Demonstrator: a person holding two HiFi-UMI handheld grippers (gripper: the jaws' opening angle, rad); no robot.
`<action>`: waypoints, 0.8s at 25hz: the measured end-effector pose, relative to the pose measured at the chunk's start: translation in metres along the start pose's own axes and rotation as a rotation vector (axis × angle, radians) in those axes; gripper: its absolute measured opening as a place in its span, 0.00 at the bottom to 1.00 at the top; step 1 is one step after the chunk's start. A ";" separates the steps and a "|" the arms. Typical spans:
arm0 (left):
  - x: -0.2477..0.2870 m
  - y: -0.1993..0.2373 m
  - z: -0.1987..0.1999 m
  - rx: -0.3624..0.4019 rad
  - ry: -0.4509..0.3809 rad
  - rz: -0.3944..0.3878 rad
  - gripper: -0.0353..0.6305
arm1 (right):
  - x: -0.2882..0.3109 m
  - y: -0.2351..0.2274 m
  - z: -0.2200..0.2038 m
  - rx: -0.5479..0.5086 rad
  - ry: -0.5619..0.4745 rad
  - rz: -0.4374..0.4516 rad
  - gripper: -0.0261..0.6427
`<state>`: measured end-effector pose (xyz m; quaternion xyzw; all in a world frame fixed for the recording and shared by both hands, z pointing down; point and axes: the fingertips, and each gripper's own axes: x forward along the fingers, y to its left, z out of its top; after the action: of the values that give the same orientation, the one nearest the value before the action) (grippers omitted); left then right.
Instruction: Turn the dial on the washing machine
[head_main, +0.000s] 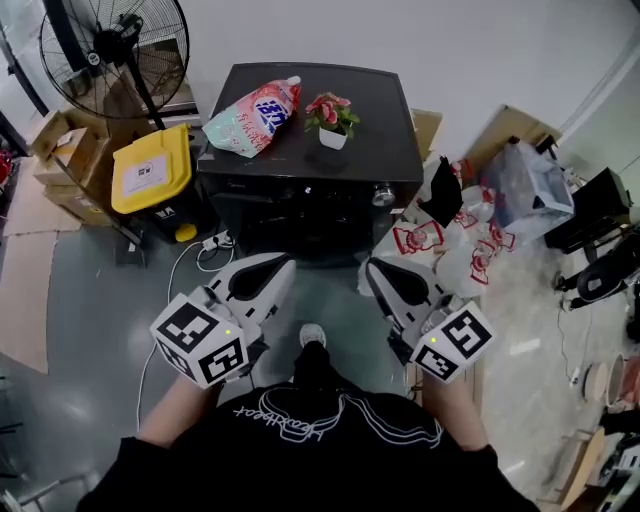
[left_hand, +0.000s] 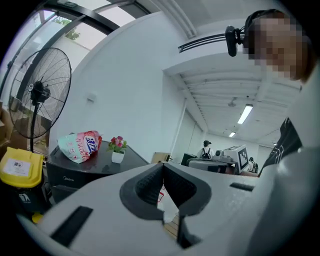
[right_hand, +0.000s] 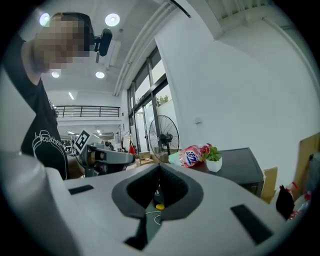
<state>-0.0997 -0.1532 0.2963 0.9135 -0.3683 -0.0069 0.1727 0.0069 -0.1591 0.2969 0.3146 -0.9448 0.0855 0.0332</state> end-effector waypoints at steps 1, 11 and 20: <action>-0.003 -0.005 0.001 0.004 -0.001 -0.005 0.06 | -0.003 0.005 0.001 -0.005 -0.005 0.001 0.04; -0.015 -0.048 0.005 0.057 0.007 -0.054 0.06 | -0.036 0.031 0.009 -0.013 -0.058 -0.016 0.04; -0.015 -0.053 0.004 0.056 0.008 -0.049 0.06 | -0.041 0.036 0.008 -0.023 -0.056 -0.026 0.04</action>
<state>-0.0757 -0.1085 0.2741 0.9268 -0.3451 0.0029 0.1482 0.0181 -0.1075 0.2789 0.3286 -0.9421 0.0655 0.0113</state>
